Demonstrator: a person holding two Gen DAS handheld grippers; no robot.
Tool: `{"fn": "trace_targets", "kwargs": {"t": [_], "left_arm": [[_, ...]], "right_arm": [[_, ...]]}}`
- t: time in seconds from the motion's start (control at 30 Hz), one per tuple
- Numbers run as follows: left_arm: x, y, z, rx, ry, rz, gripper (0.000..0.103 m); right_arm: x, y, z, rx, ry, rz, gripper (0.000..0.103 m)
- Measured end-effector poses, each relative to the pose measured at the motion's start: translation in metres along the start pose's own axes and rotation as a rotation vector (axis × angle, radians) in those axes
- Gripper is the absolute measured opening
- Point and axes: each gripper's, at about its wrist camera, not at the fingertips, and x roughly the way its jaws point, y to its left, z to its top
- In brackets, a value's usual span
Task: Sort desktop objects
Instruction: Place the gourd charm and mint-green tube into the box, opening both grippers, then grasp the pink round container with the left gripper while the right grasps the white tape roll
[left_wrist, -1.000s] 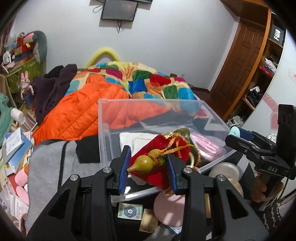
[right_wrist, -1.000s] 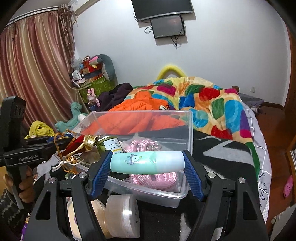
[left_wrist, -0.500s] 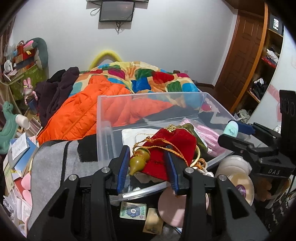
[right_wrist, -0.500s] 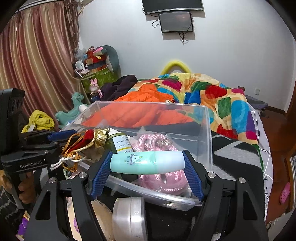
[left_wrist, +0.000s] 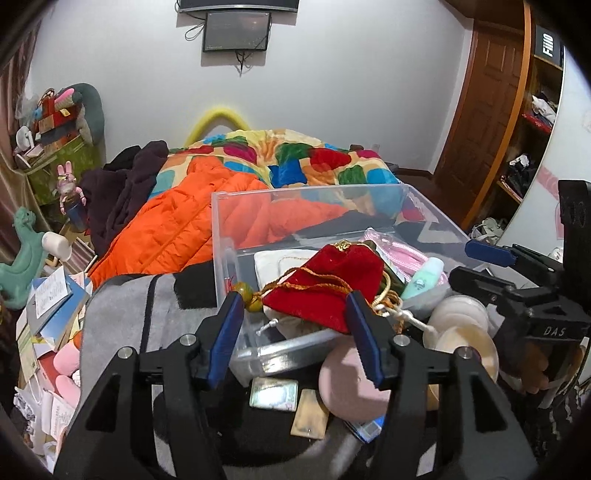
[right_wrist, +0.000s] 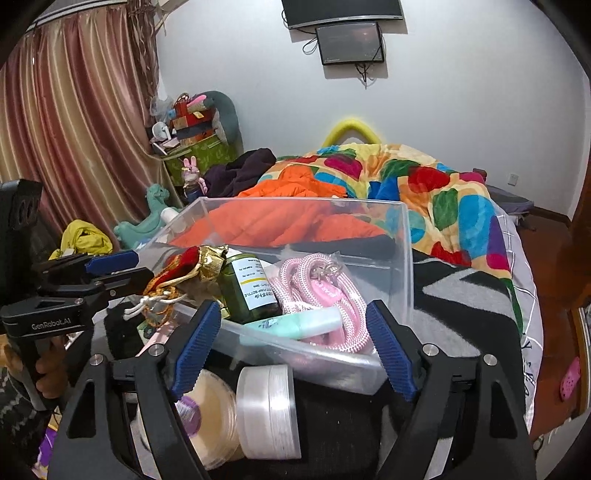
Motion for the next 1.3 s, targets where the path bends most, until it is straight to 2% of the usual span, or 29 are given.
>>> {"fn": "trace_targets", "kwargs": {"t": [0.1,0.17,0.6,0.97,1.3], "left_arm": [[-0.005,-0.002,-0.002,0.0,-0.003,-0.002,0.061],[-0.01,-0.003,-0.005,0.001,-0.007,0.004,0.069],[-0.028,-0.002,-0.027,-0.009,0.026,-0.001,0.073],[-0.015,-0.015,-0.049,0.007,0.112,-0.048,0.073],[0.013,-0.027,-0.06,0.016,0.197,-0.09,0.073]], "right_arm": [[-0.01,0.0,-0.003,0.002,-0.019,-0.012,0.078],[-0.016,0.002,-0.004,-0.001,-0.03,-0.019,0.078],[-0.041,0.007,-0.027,-0.029,-0.042,-0.072,0.078],[-0.036,-0.009,-0.053,0.013,0.003,-0.1,0.078],[-0.02,-0.019,-0.078,0.064,0.074,-0.032,0.078]]}}
